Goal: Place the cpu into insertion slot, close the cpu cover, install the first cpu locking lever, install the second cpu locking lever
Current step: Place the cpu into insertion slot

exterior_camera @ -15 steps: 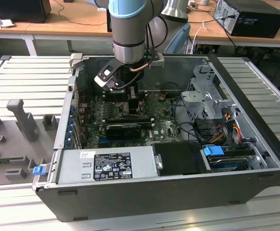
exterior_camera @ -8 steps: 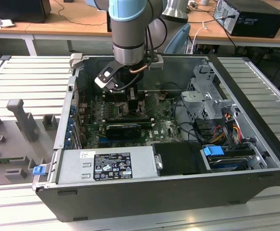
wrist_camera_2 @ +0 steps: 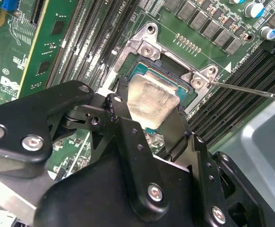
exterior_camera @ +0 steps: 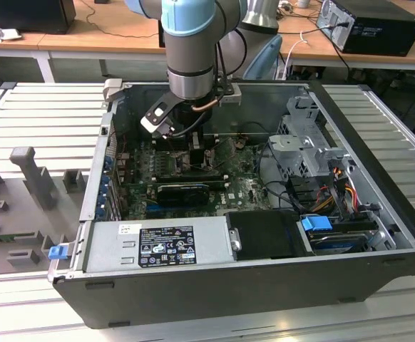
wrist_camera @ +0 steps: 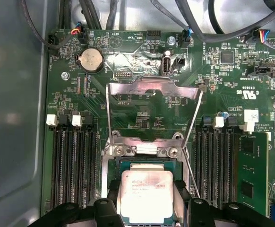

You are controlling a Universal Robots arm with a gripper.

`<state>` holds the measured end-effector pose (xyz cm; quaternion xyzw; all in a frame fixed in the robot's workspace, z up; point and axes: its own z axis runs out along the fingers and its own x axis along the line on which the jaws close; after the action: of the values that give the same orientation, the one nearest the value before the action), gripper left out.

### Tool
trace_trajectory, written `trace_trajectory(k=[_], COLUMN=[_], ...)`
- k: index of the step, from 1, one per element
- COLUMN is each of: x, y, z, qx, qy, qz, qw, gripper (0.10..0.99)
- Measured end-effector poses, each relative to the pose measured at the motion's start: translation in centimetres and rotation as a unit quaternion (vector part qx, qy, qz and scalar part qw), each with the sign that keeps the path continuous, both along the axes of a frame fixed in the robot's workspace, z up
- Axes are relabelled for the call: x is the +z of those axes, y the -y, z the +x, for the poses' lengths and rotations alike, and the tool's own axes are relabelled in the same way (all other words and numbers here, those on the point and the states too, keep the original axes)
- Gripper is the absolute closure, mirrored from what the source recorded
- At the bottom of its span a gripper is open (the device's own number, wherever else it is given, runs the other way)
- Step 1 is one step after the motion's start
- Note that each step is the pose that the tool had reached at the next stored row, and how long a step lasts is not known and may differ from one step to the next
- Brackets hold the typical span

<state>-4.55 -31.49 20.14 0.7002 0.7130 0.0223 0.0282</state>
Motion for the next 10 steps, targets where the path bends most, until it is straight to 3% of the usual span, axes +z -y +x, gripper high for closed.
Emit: trace_trajectory(k=[5,7,10], x=[-0.02,-0.02,-0.02], y=[-0.01,-0.01,-0.03], z=[0.00,0.00,0.00], qx=[0.000,0.000,0.000], qy=[0.0001,0.0001,0.0001], qz=[0.0001,0.0001,0.0004], qw=[1.0000,1.0000,1.0000], gripper=[0.557,0.482,0.482])
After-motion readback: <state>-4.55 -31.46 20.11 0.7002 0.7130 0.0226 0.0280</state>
